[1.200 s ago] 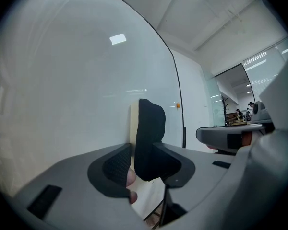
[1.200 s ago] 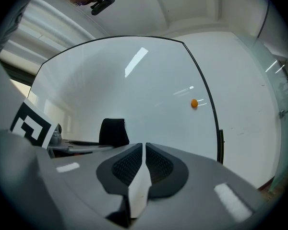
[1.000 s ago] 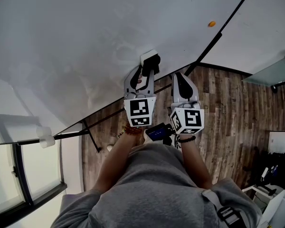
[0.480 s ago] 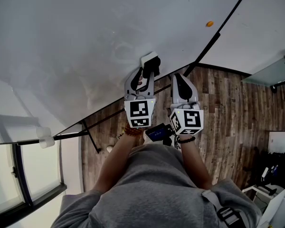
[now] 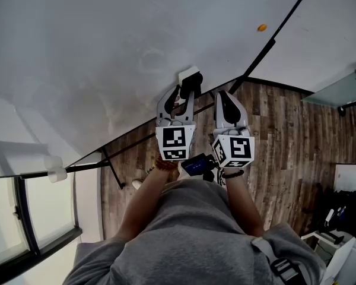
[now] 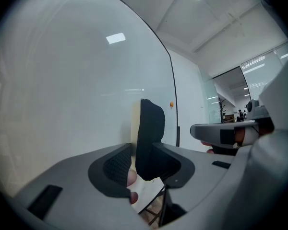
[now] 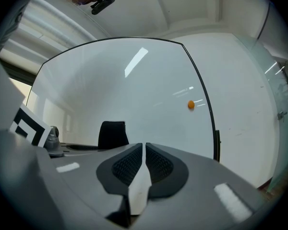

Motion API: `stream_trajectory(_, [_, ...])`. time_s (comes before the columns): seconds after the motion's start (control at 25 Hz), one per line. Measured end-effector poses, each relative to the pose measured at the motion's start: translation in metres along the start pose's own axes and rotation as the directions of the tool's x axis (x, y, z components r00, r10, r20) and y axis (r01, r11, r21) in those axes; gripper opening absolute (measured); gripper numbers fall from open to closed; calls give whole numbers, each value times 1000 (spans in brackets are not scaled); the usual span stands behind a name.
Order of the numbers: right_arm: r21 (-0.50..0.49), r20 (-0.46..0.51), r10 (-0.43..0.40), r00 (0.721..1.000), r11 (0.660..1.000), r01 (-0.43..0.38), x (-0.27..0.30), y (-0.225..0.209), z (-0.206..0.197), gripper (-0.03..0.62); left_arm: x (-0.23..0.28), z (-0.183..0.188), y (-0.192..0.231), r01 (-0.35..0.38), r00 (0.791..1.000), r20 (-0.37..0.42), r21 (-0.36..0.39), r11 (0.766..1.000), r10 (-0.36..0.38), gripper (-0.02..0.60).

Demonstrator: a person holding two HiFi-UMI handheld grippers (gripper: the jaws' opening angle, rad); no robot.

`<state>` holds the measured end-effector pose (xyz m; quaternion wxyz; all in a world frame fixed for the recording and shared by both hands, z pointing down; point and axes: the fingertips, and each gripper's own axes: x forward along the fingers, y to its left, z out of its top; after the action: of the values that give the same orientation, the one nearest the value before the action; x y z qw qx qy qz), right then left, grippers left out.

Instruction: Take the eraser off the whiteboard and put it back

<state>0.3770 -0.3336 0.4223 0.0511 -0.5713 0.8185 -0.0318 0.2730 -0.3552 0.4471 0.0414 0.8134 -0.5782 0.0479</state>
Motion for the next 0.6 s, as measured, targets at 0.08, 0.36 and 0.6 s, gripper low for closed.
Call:
stream_trajectory(0.08, [-4,-1,2,1000,1000,-2,0,8,-6,34,-6,-6,8,-2,1000,2,-3,1000,2,132])
stream_trajectory(0.36, [-8,-2,12,1000,1000,-12,-1,4,0,34,-10,-3,8,-14,1000,1,-10,1000,14,133])
stream_trajectory(0.6, [-18,-1,23,1000,1000,-23,2,8,2,34,-15,-4,10,-17,1000,-2,-9,1000,17,133])
